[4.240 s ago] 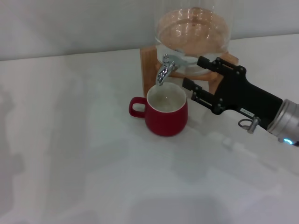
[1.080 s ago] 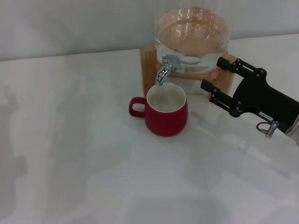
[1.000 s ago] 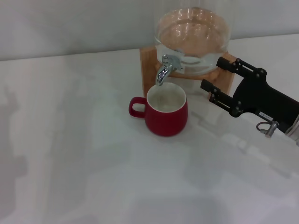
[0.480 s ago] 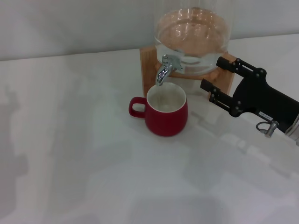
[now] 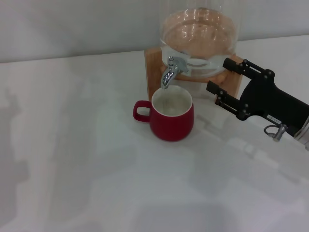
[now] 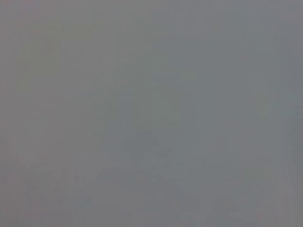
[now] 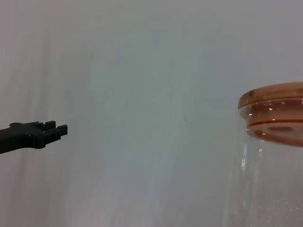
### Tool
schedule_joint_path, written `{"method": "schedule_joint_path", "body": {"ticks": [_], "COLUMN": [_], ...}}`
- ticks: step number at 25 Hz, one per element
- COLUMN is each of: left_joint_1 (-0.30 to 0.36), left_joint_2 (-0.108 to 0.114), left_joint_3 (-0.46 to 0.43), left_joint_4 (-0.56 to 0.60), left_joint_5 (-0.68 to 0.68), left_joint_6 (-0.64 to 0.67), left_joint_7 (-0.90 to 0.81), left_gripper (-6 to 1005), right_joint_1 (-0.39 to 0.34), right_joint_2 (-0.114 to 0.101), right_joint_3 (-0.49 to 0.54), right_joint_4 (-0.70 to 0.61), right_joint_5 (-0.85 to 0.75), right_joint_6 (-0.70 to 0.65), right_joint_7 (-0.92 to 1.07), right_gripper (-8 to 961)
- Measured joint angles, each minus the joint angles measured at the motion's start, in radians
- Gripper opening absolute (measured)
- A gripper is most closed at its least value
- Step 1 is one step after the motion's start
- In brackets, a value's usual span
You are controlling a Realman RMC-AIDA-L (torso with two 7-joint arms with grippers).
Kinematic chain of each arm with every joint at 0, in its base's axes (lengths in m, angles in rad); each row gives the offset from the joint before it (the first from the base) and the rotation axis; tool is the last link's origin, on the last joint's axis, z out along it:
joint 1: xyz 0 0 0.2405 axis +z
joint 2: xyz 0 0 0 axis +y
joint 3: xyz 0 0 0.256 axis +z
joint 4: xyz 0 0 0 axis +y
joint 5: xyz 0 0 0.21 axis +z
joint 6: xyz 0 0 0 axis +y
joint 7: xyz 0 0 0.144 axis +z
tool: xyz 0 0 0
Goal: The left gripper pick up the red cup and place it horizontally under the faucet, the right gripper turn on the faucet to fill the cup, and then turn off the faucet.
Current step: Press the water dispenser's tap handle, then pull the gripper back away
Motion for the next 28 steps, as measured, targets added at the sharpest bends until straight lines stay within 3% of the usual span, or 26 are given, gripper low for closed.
{"method": "schedule_joint_path", "body": {"ticks": [28], "left_joint_1": [-0.001], "left_joint_2": [0.000], "left_joint_3": [-0.002], "left_joint_4": [-0.002], "left_joint_5": [0.000], "left_joint_6": [0.000], "left_joint_7": [0.000], "left_gripper": [423], "right_joint_1": [0.003], "right_joint_2": [0.003], "right_joint_3": [-0.003], "right_joint_4": [0.003], "right_joint_5": [-0.002], "right_joint_6": [0.000], "right_joint_7": [0.000], "right_gripper": [634]}}
